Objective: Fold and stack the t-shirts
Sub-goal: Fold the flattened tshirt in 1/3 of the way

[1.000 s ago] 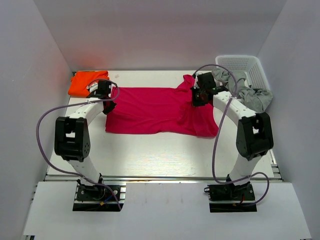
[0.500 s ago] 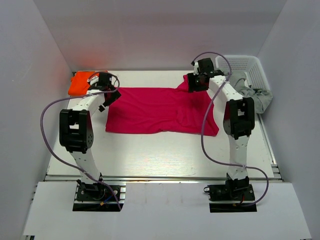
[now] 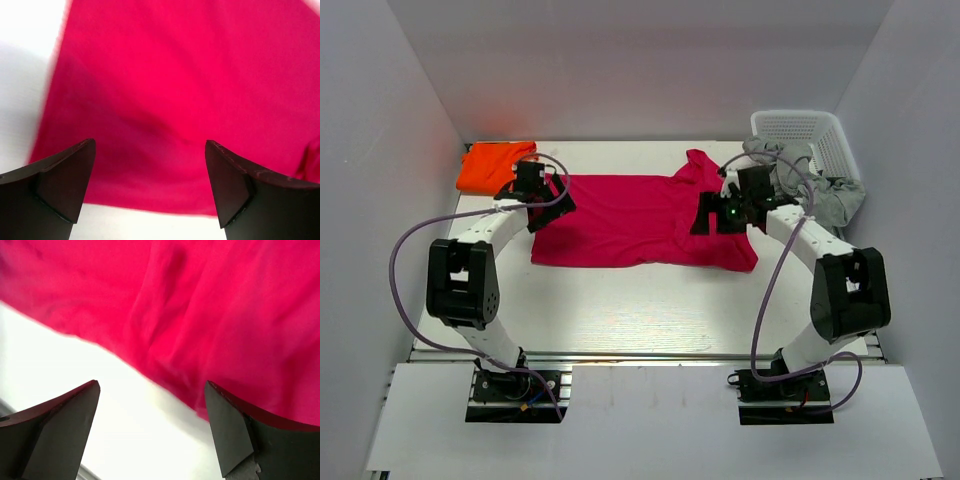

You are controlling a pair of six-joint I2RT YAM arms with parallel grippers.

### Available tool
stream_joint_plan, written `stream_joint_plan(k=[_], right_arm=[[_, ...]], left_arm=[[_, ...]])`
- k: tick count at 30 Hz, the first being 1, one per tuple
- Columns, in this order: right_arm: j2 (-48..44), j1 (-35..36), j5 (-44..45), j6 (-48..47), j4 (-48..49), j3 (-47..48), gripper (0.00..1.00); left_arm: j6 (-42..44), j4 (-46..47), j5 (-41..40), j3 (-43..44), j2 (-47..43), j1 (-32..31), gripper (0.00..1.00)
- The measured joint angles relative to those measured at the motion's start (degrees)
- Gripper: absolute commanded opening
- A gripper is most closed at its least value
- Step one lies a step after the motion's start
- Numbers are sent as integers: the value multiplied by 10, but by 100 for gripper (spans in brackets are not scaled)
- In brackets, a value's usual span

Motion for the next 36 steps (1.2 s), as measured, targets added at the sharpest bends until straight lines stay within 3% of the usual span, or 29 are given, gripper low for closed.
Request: stream_joint_plan(k=[10,28,32,36], right_arm=[[62,1,-67,28,42,-47,90],[66,-64,128,61,8,-32,90],[38,-68,131,57,5,-20,90],[1,-63,68,46,15,-22,90]], left_arm=[[21,34,61,-93,6,-13,100],[21,40,-2,-108,14,-5,100],[24,39,-3,-108,14,-5,100],[30,38,0,-108,13,-5,100]])
